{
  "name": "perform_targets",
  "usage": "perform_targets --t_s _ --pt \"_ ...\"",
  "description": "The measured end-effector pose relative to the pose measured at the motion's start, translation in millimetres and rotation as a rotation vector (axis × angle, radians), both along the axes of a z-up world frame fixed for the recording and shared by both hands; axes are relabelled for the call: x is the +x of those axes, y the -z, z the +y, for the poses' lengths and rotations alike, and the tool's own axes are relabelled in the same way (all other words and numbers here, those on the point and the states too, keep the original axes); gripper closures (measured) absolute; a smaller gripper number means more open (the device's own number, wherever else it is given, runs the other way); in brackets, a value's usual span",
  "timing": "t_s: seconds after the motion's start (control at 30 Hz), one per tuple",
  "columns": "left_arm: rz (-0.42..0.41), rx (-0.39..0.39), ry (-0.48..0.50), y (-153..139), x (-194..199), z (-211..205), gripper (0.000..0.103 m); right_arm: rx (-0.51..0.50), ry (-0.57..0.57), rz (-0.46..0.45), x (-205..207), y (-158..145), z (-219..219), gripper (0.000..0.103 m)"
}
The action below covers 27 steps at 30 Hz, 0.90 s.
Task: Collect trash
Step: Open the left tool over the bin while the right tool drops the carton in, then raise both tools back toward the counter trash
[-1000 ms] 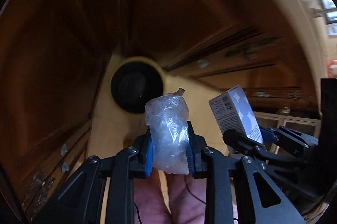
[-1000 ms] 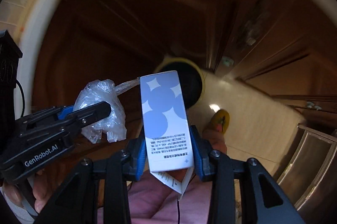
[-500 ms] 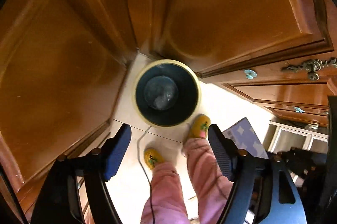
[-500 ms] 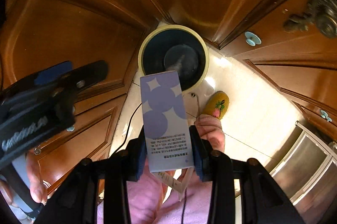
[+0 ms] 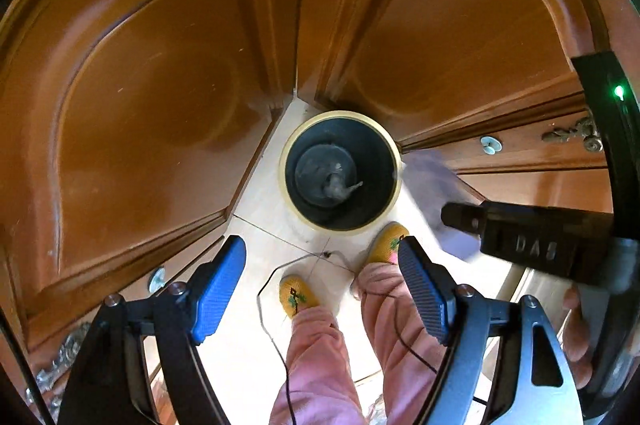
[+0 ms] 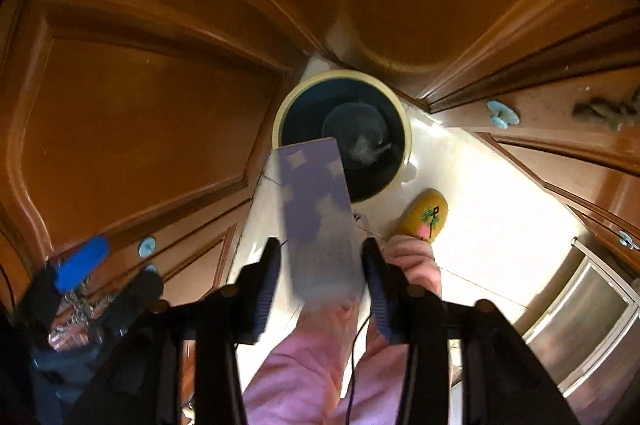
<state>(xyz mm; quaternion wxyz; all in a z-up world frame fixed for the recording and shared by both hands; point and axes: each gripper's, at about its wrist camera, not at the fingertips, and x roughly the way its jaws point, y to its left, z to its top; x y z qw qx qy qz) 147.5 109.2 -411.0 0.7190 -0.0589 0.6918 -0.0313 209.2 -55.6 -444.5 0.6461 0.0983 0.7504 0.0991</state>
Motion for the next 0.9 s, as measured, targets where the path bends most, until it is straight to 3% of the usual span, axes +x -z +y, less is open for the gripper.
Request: perform_targets --t_s 0.27,0.5,0.73,0.9 --pt "-0.048 0.006 0.009 -27 -12 5 0.026 0.055 0.046 -0.044 -8 -27 0 0.050" --pt "-0.125 0.032 0.052 -67 -14 -1 0.026 0.038 0.067 -0.066 -35 -57 -5 0.050" --pt "-0.263 0.044 0.129 -146 -10 -15 0.026 0.010 0.081 -0.156 -69 -117 -25 0.050" --pt "-0.369 0.044 0.211 -205 -13 -33 0.025 -0.008 0.116 -0.276 -97 -182 -43 0.050"
